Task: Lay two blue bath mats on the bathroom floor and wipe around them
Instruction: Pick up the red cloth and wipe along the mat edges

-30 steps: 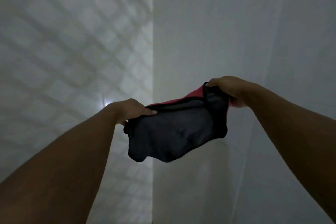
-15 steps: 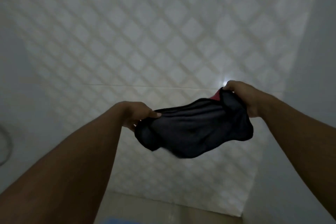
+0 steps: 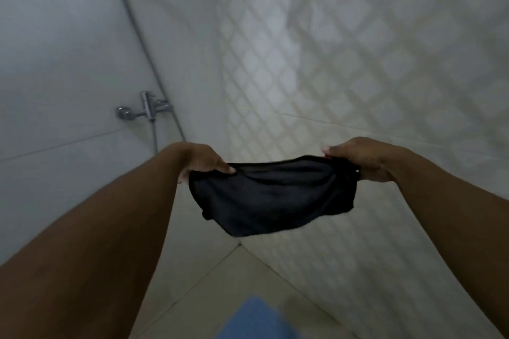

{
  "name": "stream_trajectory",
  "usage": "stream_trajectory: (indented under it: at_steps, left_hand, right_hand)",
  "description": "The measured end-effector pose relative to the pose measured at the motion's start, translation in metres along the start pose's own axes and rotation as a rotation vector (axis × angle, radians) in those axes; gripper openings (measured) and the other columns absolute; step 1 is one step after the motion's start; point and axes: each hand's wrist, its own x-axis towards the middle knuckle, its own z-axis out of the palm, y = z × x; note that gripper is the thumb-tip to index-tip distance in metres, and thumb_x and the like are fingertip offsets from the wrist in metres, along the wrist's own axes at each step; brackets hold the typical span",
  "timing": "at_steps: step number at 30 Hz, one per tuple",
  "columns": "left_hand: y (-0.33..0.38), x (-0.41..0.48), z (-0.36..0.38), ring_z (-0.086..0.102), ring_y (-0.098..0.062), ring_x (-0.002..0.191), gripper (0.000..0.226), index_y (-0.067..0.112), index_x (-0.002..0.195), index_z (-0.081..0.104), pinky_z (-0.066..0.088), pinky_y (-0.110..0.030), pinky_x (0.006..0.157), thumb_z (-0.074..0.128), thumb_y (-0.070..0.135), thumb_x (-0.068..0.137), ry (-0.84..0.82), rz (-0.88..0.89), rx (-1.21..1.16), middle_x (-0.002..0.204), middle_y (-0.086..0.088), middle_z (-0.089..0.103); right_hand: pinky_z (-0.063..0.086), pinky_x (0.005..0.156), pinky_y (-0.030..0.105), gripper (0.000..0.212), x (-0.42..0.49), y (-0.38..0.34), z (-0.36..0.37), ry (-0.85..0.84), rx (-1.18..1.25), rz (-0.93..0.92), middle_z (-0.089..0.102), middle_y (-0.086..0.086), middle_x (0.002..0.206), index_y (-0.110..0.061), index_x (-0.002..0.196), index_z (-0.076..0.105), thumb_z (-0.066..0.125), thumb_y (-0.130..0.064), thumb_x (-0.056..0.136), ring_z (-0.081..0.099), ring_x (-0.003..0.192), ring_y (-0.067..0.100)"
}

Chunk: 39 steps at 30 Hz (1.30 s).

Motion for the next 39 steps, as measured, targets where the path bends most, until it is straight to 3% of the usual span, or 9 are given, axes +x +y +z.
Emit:
stream_trajectory:
  at_steps: [6, 10, 13, 16, 22, 28, 32, 35, 39]
  left_hand:
    - [-0.054, -0.011, -0.023, 0.060, -0.037, 0.118, 0.064, 0.012, 0.129, 0.059, 0.053, -0.050, 0.088, 0.072, 0.057, 0.086, 0.174, -0.156, -0.088, 0.130, -0.008, 0.063]
    - [-0.082, -0.024, -0.025, 0.059, -0.039, 0.120, 0.065, 0.015, 0.135, 0.054, 0.057, -0.052, 0.082, 0.065, 0.061, 0.090, 0.187, -0.302, -0.188, 0.137, -0.012, 0.059]
    - [-0.099, -0.035, -0.021, 0.057, -0.037, 0.121, 0.065, 0.012, 0.133, 0.056, 0.052, -0.048, 0.089, 0.074, 0.054, 0.086, 0.209, -0.387, -0.181, 0.137, -0.011, 0.058]
    - [-0.106, -0.044, -0.008, 0.060, -0.033, 0.116, 0.055, 0.010, 0.127, 0.060, 0.055, -0.045, 0.085, 0.078, 0.043, 0.086, 0.237, -0.413, -0.173, 0.131, -0.008, 0.060]
    - [-0.129, -0.060, 0.046, 0.063, -0.024, 0.094, 0.042, 0.009, 0.114, 0.067, 0.053, -0.032, 0.055, 0.070, 0.046, 0.093, 0.533, -0.473, -0.232, 0.115, -0.008, 0.065]
    - [-0.147, -0.083, 0.100, 0.063, -0.026, 0.083, 0.045, 0.002, 0.116, 0.061, 0.054, -0.037, 0.060, 0.060, 0.044, 0.100, 0.651, -0.586, -0.361, 0.104, -0.012, 0.065]
    - [-0.159, -0.104, 0.118, 0.057, -0.022, 0.073, 0.040, -0.001, 0.119, 0.056, 0.051, -0.034, 0.053, 0.056, 0.037, 0.103, 0.745, -0.621, -0.427, 0.108, -0.015, 0.059]
    - [-0.173, -0.122, 0.121, 0.056, -0.024, 0.076, 0.037, 0.001, 0.117, 0.055, 0.056, -0.041, 0.069, 0.058, 0.034, 0.103, 0.779, -0.651, -0.490, 0.106, -0.013, 0.056]
    - [-0.190, -0.144, 0.118, 0.059, -0.031, 0.090, 0.034, 0.002, 0.112, 0.053, 0.057, -0.045, 0.081, 0.059, 0.034, 0.102, 0.796, -0.661, -0.571, 0.102, -0.013, 0.058]
  right_hand:
    - [0.049, 0.077, 0.039, 0.051, 0.039, -0.028, 0.061, -0.154, 0.140, 0.044, 0.065, 0.001, 0.078, -0.017, 0.080, 0.059, 0.053, -0.067, 0.090, 0.061, 0.083, 0.023]
    - [0.046, 0.073, 0.036, 0.027, 0.057, -0.033, 0.081, -0.467, 0.095, 0.075, 0.057, 0.006, 0.077, -0.015, 0.074, 0.055, 0.054, -0.041, 0.084, 0.054, 0.076, 0.026]
    - [0.053, 0.077, 0.038, 0.014, 0.073, -0.028, 0.094, -0.495, -0.054, 0.003, 0.068, 0.011, 0.102, -0.012, 0.086, 0.068, 0.072, -0.024, 0.082, 0.063, 0.095, 0.029]
    - [0.057, 0.075, 0.037, 0.014, 0.090, -0.021, 0.104, -0.448, -0.132, -0.038, 0.070, 0.015, 0.101, -0.005, 0.091, 0.071, 0.075, -0.016, 0.083, 0.066, 0.092, 0.030]
    - [0.056, 0.081, 0.042, 0.046, 0.108, 0.001, 0.136, -0.440, -0.191, -0.066, 0.069, 0.016, 0.105, -0.001, 0.111, 0.065, 0.063, -0.044, 0.095, 0.065, 0.095, 0.032]
    - [0.057, 0.075, 0.040, 0.062, 0.079, 0.024, 0.176, -0.767, -0.195, 0.061, 0.071, 0.010, 0.111, -0.015, 0.113, 0.068, 0.066, -0.068, 0.081, 0.067, 0.101, 0.032]
    - [0.060, 0.070, 0.038, 0.069, 0.054, 0.028, 0.203, -1.005, -0.493, 0.019, 0.066, 0.011, 0.121, -0.009, 0.120, 0.064, 0.091, -0.040, 0.064, 0.067, 0.105, 0.034]
    - [0.062, 0.074, 0.043, 0.042, 0.038, 0.025, 0.229, -0.968, -0.577, -0.070, 0.068, 0.017, 0.115, 0.000, 0.114, 0.064, 0.081, -0.014, 0.078, 0.069, 0.095, 0.035]
    - [0.061, 0.071, 0.042, 0.028, 0.018, 0.015, 0.260, -0.858, -0.530, -0.153, 0.067, 0.019, 0.111, 0.001, 0.114, 0.062, 0.065, -0.019, 0.093, 0.068, 0.088, 0.035]
